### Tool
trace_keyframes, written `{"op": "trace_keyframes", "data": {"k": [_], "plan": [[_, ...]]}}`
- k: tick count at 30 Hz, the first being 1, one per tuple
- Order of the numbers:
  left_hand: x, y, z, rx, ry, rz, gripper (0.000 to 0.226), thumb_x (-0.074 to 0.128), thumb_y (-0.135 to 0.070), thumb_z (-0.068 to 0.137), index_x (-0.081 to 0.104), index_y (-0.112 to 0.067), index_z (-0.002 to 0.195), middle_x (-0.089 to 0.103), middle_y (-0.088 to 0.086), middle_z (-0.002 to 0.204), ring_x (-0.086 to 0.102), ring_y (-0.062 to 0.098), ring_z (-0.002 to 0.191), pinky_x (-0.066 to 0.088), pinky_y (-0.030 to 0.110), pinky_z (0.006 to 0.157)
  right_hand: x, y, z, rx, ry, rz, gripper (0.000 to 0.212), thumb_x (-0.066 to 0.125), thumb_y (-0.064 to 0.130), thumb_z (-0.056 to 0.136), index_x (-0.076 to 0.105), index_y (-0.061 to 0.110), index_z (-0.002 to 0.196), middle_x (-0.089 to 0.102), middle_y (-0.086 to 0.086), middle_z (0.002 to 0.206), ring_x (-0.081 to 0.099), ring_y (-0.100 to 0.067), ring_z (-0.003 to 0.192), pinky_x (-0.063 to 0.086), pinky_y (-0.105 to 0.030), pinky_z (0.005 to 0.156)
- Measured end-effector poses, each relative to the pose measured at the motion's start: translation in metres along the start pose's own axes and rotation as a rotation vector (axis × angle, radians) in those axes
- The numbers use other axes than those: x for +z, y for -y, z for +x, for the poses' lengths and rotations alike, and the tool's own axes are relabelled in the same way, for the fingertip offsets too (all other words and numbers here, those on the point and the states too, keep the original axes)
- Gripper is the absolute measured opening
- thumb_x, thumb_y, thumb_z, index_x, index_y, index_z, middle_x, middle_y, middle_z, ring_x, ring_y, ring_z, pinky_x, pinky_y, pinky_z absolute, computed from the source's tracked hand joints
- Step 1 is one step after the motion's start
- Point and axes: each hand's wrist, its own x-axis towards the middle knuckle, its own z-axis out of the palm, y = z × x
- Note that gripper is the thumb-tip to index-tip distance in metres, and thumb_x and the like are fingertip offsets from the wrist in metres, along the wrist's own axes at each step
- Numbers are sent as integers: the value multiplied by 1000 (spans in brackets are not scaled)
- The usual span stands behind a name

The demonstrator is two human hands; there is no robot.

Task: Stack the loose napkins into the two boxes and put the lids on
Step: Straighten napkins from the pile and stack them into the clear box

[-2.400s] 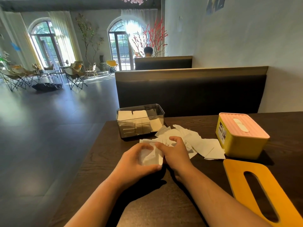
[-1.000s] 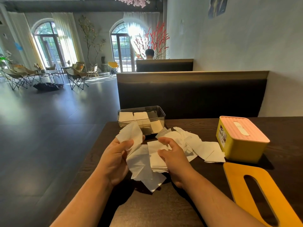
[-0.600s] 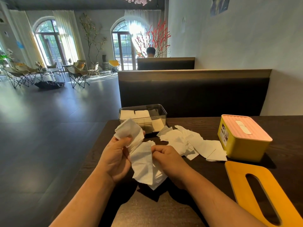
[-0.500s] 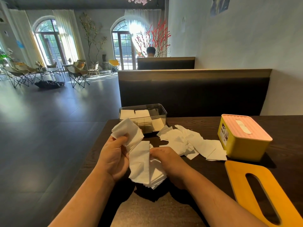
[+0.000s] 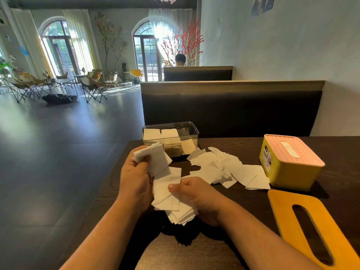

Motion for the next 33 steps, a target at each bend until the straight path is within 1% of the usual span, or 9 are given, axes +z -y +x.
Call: {"op": "trace_keyframes", "data": {"k": [3,7,10,14,22,25,29,31,33], "plan": [[-3,0,-1,85,70,69,45,43,2,107,72,-32,109,64,-3,128,58,29,119,61,47,86,-1,0,3,26,-42,20,16,66,19,101,75,6,101,76,-13,97,71,-26,87,54,-34,74],[-8,1,-2,167,242,198,43,54,17,97,78,-19,99,74,-14,118,66,23,119,64,34,84,-2,-1,5,76,-73,80,16,59,12,95,73,11,89,72,-8,78,68,-23,71,48,-32,67],[-10,6,-6,218,367,376,44,61,10,98,82,-28,104,76,-12,121,68,14,121,60,36,93,-3,0,3,74,-67,119,21,61,15,94,81,10,101,78,-14,101,71,-28,89,50,-39,82],[-9,7,-11,237,475,520,37,62,-3,101,75,-34,117,74,-18,115,67,0,112,58,17,80,-5,0,1,58,-75,181,25,58,17,99,75,8,114,78,-14,102,73,-26,87,54,-41,85],[-17,15,-5,276,578,698,32,77,-15,95,76,-43,112,75,-13,120,67,9,119,61,37,96,-11,-3,4,72,-42,315,46,64,44,98,73,12,129,71,-19,131,60,-39,132,42,-56,118],[-20,14,-2,295,566,750,30,80,-19,91,76,-41,112,74,-16,121,65,8,122,58,41,102,-16,-5,6,108,-59,348,54,59,57,97,75,16,127,68,-20,134,54,-41,138,40,-55,119],[-20,11,-4,303,568,813,34,86,-24,85,75,-43,111,71,-19,124,63,4,122,55,45,106,-22,-1,5,148,-91,404,76,46,80,92,78,18,123,73,-19,126,64,-40,125,52,-50,106],[-19,10,-4,263,590,840,43,90,-40,77,71,-46,115,67,-22,128,60,6,125,54,46,107,-23,2,2,159,-95,389,72,50,76,93,76,18,126,73,-19,126,66,-39,124,51,-49,108],[-20,10,-2,184,629,875,64,92,-57,67,61,-54,123,59,-23,136,57,10,130,51,48,111,-21,4,-1,144,-71,353,54,59,54,99,72,13,130,70,-22,130,64,-40,126,49,-49,107]]}}
